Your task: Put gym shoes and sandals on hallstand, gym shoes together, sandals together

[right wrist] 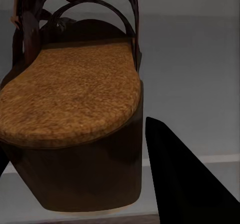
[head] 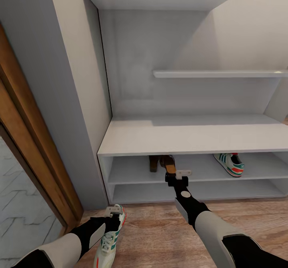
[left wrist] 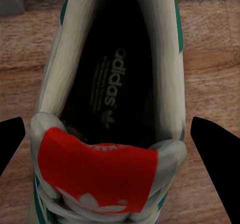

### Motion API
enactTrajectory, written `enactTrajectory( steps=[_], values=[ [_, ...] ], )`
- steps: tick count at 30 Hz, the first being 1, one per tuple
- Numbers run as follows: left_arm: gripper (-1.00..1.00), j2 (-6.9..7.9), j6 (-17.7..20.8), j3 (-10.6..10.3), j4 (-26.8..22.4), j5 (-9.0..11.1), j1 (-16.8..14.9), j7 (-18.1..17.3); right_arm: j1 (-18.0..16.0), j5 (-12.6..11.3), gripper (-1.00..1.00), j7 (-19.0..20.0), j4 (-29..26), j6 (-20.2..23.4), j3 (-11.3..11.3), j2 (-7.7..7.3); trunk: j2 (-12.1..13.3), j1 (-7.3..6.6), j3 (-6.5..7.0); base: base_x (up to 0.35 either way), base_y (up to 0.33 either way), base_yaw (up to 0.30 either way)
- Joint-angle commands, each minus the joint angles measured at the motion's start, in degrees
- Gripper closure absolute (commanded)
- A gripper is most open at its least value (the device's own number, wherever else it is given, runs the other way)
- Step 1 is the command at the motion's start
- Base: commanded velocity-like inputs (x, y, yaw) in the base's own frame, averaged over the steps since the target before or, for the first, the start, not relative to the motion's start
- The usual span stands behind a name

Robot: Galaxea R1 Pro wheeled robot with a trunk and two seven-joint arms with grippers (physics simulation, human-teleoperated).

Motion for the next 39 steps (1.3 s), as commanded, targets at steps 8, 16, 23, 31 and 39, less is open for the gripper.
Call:
enactTrajectory(
  steps=[8,16,23,31,39],
  values=[
    [1.00,0.00,0.00,0.00,0.00,-0.01,0.00,0.02,0.00,-0.11,1.00,0.10,-0.09,0.01,0.05,0.01,0.00,0.00,0.00,0.000,0.000,0.000],
    [1.00,0.00,0.00,0.00,0.00,-0.01,0.00,0.02,0.00,-0.11,1.00,0.10,-0.13,0.07,0.03,-0.03,0.00,0.00,0.00,0.000,0.000,0.000],
    [1.00,0.00,0.00,0.00,0.00,-0.01,0.00,0.02,-0.02,-0.11,1.00,0.10,-0.27,0.06,0.07,0.01,0.00,0.00,0.00,0.000,0.000,0.000],
    [1.00,0.00,0.00,0.00,0.00,-0.01,0.00,0.02,-0.03,-0.11,1.00,0.10,-0.82,0.07,0.04,0.03,0.00,0.00,0.00,0.000,0.000,0.000],
    [1.00,0.00,0.00,0.00,0.00,-0.01,0.00,0.02,-0.04,-0.11,1.00,0.10,-0.87,0.08,0.00,0.03,0.00,0.00,0.00,0.000,0.000,0.000]
  ],
)
